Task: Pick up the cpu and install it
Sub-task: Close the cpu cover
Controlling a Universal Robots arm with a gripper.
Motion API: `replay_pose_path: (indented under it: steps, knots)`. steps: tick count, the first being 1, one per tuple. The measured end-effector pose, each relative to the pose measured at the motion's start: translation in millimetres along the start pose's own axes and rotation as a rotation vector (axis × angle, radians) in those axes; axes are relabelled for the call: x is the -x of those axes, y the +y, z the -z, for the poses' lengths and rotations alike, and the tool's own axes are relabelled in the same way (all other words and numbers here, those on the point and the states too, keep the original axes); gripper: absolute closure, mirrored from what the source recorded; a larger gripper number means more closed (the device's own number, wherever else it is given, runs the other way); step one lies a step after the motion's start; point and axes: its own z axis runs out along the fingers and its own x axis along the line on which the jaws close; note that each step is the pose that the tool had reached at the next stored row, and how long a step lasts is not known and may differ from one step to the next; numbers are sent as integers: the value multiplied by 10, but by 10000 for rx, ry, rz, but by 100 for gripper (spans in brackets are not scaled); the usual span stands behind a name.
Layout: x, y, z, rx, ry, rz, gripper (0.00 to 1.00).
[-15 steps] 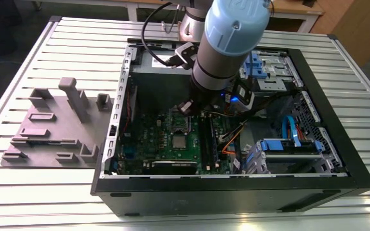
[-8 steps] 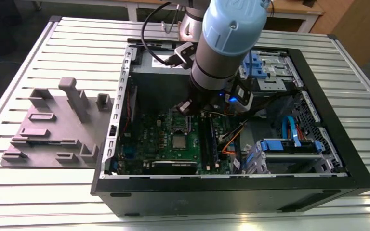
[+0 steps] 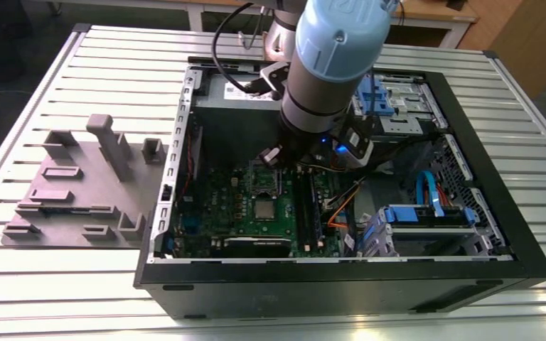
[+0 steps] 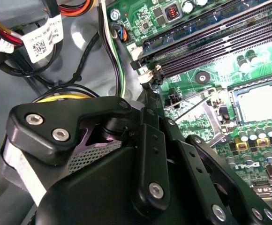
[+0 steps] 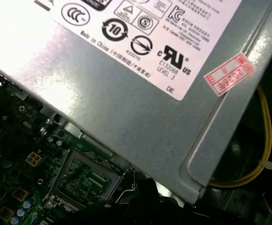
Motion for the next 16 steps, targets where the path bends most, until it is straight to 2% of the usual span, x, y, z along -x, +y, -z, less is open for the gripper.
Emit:
replay_pose_path:
  steps: [16]
  knots:
    - [-27,17,-8,-34,-59,-278,89]
